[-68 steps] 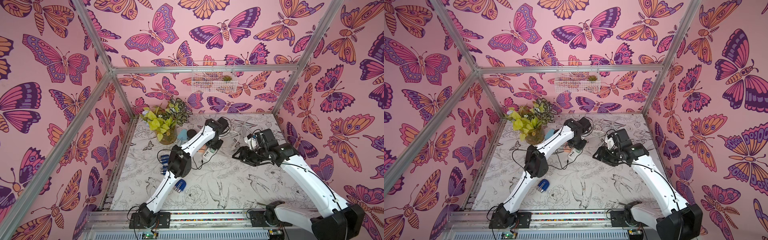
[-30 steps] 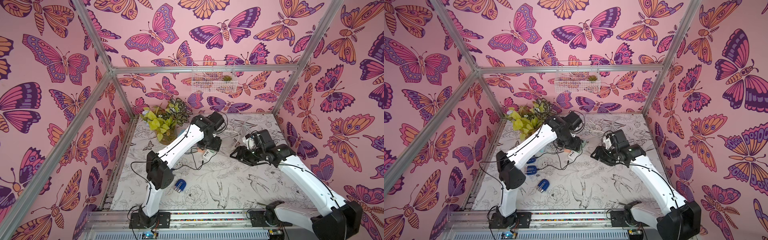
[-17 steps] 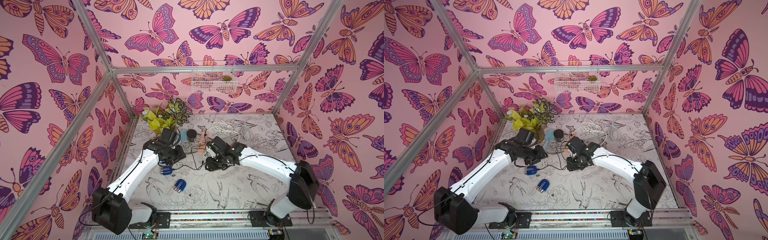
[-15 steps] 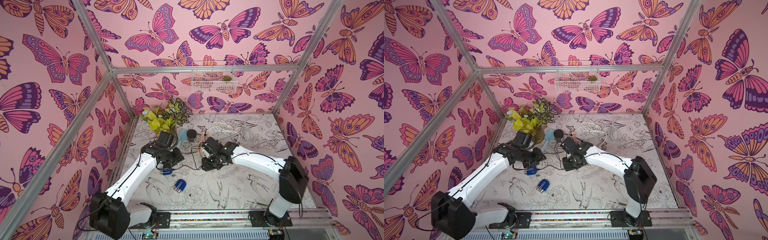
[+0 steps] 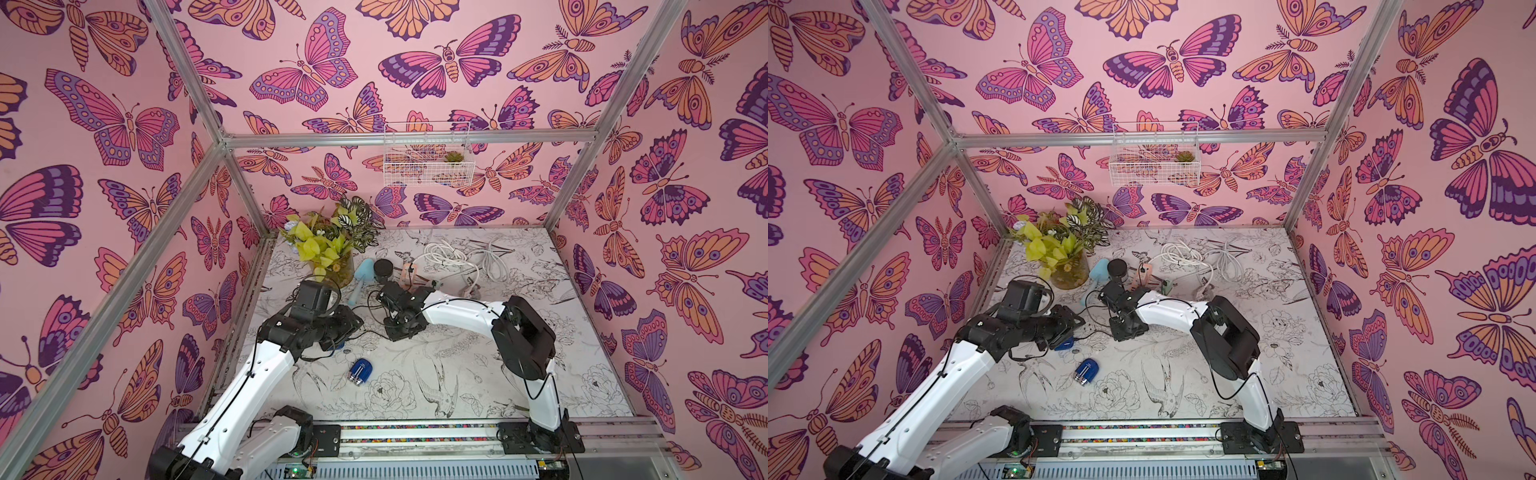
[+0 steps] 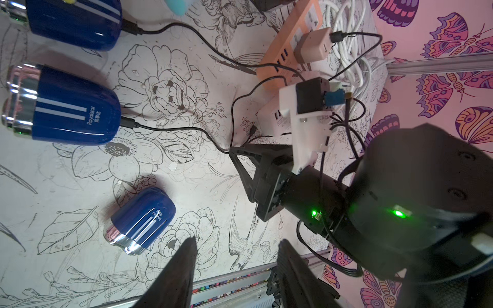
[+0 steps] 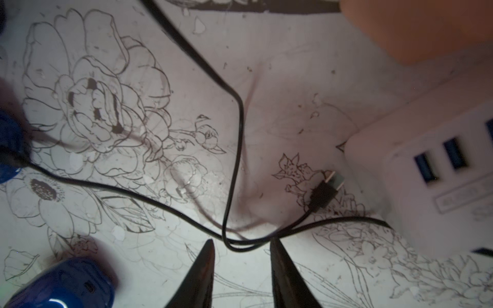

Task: Charge the electric shaver
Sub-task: Pick up the charging cable from the center of the board.

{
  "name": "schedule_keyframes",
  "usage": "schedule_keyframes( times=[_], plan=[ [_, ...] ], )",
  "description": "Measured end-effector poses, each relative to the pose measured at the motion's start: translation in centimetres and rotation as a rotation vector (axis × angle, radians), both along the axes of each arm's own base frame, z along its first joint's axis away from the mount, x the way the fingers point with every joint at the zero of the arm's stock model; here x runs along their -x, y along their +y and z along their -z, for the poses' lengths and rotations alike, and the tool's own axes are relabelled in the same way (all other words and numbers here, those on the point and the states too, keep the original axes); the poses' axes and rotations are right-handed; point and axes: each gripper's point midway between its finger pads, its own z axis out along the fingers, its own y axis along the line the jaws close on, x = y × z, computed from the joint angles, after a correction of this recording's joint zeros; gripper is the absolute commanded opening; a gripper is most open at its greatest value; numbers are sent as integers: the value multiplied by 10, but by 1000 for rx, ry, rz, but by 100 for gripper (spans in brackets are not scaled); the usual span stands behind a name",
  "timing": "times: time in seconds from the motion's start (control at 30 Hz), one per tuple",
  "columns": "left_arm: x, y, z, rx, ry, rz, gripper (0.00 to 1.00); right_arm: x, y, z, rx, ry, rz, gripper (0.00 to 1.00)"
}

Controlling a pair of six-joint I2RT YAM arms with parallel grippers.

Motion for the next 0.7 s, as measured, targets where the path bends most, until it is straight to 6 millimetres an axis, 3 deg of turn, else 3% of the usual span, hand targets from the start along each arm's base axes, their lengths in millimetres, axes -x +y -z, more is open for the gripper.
schedule_keyframes(
  times=[0.2,0.47,0.63,0.7],
  plan=[
    [4,1,2,-5,15,1,52,-4,12,-6,-15,-31,-7,35],
    [5,1,2,-4,13,13,51,-12,17,14,26,-22,19,15],
    [5,1,2,-5,13,13,50,-11,15,15,35,-15,34,0],
    [5,1,2,-4,13,13,50,-10,14,15,37,-8,45,0]
  ],
)
